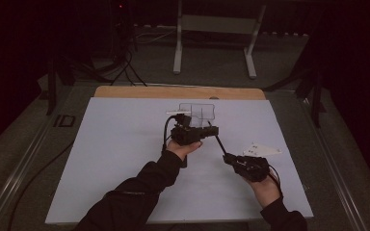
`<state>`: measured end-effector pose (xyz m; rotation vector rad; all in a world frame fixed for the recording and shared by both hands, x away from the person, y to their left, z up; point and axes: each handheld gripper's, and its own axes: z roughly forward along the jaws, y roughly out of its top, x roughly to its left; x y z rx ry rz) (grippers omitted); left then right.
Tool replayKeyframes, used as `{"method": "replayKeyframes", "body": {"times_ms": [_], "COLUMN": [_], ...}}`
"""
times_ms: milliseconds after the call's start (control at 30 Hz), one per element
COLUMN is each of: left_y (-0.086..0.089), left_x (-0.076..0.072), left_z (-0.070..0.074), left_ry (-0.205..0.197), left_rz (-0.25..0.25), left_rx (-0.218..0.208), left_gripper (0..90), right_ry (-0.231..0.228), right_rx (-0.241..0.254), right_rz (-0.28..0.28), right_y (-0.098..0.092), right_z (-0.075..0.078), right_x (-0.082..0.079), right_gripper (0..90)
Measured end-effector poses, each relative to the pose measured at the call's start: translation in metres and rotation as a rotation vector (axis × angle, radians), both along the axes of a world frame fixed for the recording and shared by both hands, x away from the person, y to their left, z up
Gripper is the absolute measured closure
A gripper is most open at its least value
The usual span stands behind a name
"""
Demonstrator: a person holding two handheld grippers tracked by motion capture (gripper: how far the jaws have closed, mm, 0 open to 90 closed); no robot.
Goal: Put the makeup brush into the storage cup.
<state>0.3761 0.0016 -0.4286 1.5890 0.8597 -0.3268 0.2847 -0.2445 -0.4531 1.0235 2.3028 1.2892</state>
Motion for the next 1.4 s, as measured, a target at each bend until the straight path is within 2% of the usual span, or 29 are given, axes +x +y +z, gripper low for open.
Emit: {"method": "replayKeyframes", "body": {"times_ms": [67, 200, 267, 333, 400, 567, 600, 633, 733, 767, 833, 933, 1000, 1100, 1133, 1167, 1300, 1400], "left_y": [-0.001, -0.002, -0.002, -0.003, -0.003, -0.001, -0.001, 0.0, 0.002, 0.002, 0.006, 0.011, 0.015, 0.019, 0.022, 0.022, 0.03, 0.033], "left_x": [-0.001, -0.002, -0.005, -0.007, -0.008, -0.011, -0.011, -0.012, -0.016, -0.016, -0.017, -0.018, -0.017, -0.017, -0.017, -0.017, -0.017, -0.017], "left_z": [0.001, 0.003, 0.006, 0.008, 0.009, 0.014, 0.014, 0.017, 0.023, 0.023, 0.029, 0.037, 0.043, 0.047, 0.052, 0.052, 0.062, 0.067], "left_ry": [0.014, 0.009, -0.021, -0.052, -0.062, -0.108, -0.108, -0.13, -0.164, -0.164, -0.193, -0.221, -0.232, -0.248, -0.268, -0.268, -0.293, -0.301], "left_rz": [-0.009, -0.016, -0.02, -0.021, -0.027, -0.024, -0.024, -0.026, -0.027, -0.027, -0.023, -0.01, -0.002, 0.007, 0.018, 0.018, 0.048, 0.066], "left_rx": [-0.012, -0.022, -0.021, -0.004, -0.004, 0.024, 0.024, 0.034, 0.045, 0.045, 0.052, 0.073, 0.079, 0.085, 0.104, 0.104, 0.129, 0.145], "left_gripper": [82.7, 84.0, 84.0, 84.3, 84.3, 84.4, 84.4, 84.3, 84.3, 84.3, 84.3, 84.3, 84.3, 84.3, 84.3, 84.3, 84.3, 84.3], "right_ry": [0.002, -0.001, -0.001, 0.007, 0.016, 0.024, 0.024, 0.026, 0.032, 0.034, 0.021, 0.012, 0.004, 0.006, 0.004, 0.004, -0.021, -0.038], "right_rx": [0.0, 0.002, 0.01, 0.024, 0.031, 0.024, 0.024, 0.023, 0.032, 0.038, 0.03, 0.029, 0.001, 0.002, -0.009, -0.009, -0.036, -0.021], "right_rz": [0.0, -0.003, 0.002, 0.001, 0.001, 0.002, 0.002, -0.001, -0.008, -0.002, 0.005, 0.015, 0.028, 0.025, 0.016, 0.016, 0.012, 0.002], "right_y": [0.0, 0.0, 0.0, -0.001, -0.001, 0.0, 0.0, 0.0, 0.0, 0.0, 0.001, 0.0, 0.001, 0.0, 0.0, 0.0, 0.002, 0.002], "right_z": [-0.001, 0.0, 0.0, 0.0, 0.0, -0.003, -0.003, -0.004, -0.005, -0.005, -0.005, -0.005, -0.005, -0.006, -0.006, -0.006, -0.006, -0.004], "right_x": [0.0, 0.0, 0.0, 0.001, 0.001, 0.001, 0.001, 0.002, 0.002, 0.002, 0.0, -0.001, -0.001, -0.001, 0.0, 0.0, -0.002, -0.003], "right_gripper": [83.7, 83.3, 82.2, 70.6, 60.2, 46.4, 46.4, 38.7, 29.0, 25.1, 20.5, 18.0, 18.0, 18.0, 17.3, 17.3, 14.9, 15.1]}}
